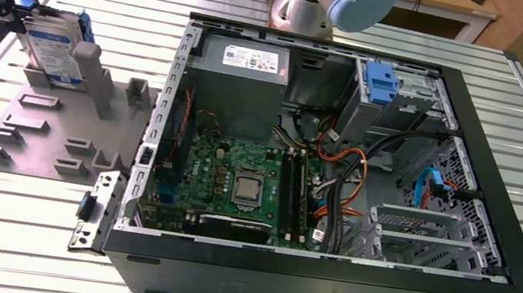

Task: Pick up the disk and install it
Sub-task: 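Pick up the disk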

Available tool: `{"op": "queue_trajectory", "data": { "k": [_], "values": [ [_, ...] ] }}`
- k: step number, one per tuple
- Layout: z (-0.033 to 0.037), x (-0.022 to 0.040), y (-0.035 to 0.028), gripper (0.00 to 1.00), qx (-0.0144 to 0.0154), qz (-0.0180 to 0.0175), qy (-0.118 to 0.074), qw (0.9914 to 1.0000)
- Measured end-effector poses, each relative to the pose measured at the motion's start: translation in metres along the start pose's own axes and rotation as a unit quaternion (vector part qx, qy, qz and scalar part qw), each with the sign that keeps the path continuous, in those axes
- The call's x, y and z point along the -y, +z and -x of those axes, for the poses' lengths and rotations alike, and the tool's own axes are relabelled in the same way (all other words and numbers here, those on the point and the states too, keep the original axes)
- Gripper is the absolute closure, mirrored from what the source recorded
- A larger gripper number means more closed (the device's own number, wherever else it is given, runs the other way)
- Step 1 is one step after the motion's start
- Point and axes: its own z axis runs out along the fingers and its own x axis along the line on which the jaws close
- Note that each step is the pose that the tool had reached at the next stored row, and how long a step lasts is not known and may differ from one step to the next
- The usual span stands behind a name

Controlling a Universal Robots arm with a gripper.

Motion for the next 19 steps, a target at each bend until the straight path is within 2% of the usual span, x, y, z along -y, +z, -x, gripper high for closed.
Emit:
{"op": "queue_trajectory", "data": {
  "k": [2, 3, 19],
  "values": [
    [0.0000, 0.0000, 0.0000, 0.48, 0.0000, 0.0000, 0.000, 1.00000],
    [0.0000, 0.0000, 0.0000, 0.55, 0.0000, 0.0000, 0.000, 1.00000],
    [-0.0009, 0.0013, 0.0026, 0.55, -0.0001, 0.0002, 0.005, 0.99999]
  ]
}}
